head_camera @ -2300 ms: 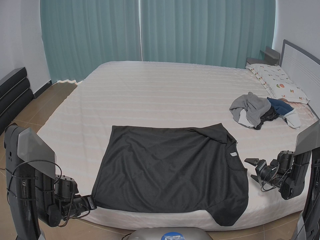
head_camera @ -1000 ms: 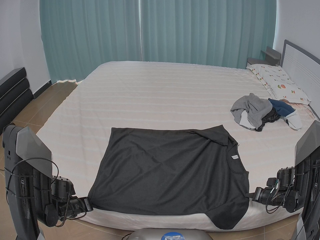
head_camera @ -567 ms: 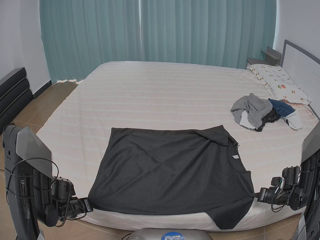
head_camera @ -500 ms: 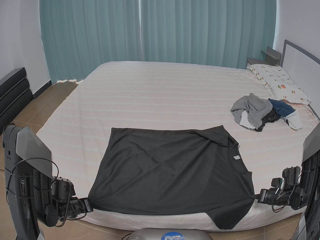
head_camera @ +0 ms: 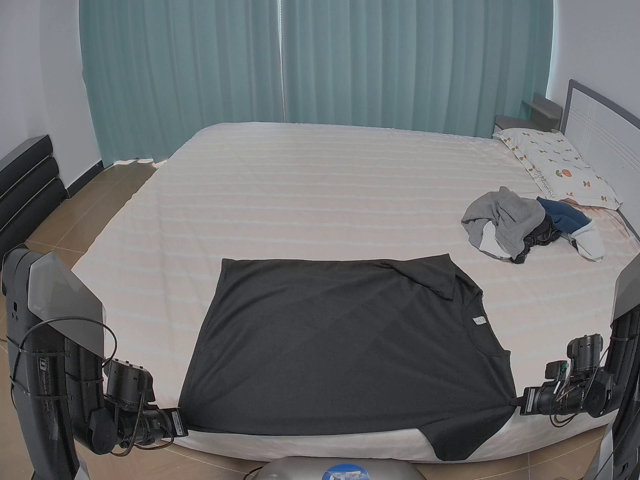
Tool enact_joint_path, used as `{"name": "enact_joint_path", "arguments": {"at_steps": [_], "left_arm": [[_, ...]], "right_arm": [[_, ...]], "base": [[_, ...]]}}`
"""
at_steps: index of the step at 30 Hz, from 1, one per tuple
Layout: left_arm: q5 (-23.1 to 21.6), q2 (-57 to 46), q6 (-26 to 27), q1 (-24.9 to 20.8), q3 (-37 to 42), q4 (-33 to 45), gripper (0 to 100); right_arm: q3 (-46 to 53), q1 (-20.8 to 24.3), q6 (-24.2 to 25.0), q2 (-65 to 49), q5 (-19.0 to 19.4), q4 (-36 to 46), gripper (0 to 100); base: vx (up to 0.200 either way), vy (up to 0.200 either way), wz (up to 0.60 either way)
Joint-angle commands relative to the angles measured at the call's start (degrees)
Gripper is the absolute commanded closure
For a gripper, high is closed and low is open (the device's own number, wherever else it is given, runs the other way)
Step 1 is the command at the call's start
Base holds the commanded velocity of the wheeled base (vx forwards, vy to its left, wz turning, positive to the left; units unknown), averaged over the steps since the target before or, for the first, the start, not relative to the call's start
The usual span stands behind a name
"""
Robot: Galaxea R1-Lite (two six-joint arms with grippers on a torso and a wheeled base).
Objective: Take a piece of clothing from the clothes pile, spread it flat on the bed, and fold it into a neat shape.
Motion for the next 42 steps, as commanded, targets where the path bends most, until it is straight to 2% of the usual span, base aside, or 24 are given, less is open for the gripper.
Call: {"name": "enact_joint_path", "arguments": {"at_steps": [1, 9, 10, 12, 13, 19, 24, 32, 35, 37, 42], "left_arm": [[0.0, -0.2, 0.1, -0.2, 0.9, 0.4, 100], [-0.2, -0.1, -0.2, -0.4, 0.8, 0.1, 100], [-0.3, 0.2, -0.2, -0.7, 0.8, 0.0, 0], [-0.5, 0.2, -0.5, -1.4, 0.8, -0.3, 0], [-0.5, 0.2, -0.5, -1.5, 0.8, -0.4, 0], [-0.5, -0.4, -1.5, -1.1, -0.4, -1.3, 0], [-1.8, -1.6, -1.9, -0.9, 0.8, -8.0, 0], [-2.0, -1.6, -2.4, -0.8, 0.6, -10.3, 0], [-1.8, -1.8, -7.0, 0.0, -0.5, -11.9, 0], [-2.1, -1.6, -9.4, 0.8, -0.9, -13.6, 0], [-2.1, -1.3, -9.7, 1.1, -0.7, -14.3, 0]], "right_arm": [[1.0, 0.1, -0.2, 0.1, -0.2, 0.2, 100], [0.9, 0.3, -0.2, 1.6, 0.0, -1.4, 100], [1.0, 0.7, -0.1, 2.4, 0.0, -2.1, 100], [1.0, 1.3, 0.2, 3.4, 0.0, -4.1, 100], [1.0, 1.5, 0.5, 3.7, 0.0, -5.1, 0], [0.9, 1.1, 4.0, 3.5, 0.0, -9.2, 0], [0.9, 0.2, 8.1, 2.6, -0.2, -17.3, 0], [0.6, -1.3, 9.1, -1.8, 0.0, -17.3, 0], [0.4, -1.3, 9.8, -2.4, 0.2, -17.3, 0], [0.3, -1.2, 10.9, -3.0, 0.4, -17.3, 0], [0.3, 0.9, 15.6, -7.3, 0.5, -17.3, 0]], "base": [[0.000, 0.000, 0.00], [0.000, 0.000, 0.00], [0.000, 0.000, 0.00], [0.000, 0.000, 0.00], [0.000, 0.000, 0.00], [0.000, 0.000, 0.00], [0.000, 0.000, 0.00], [0.000, 0.000, 0.00], [0.000, 0.000, 0.00], [0.000, 0.200, 0.00], [0.000, 0.200, 0.00]]}}
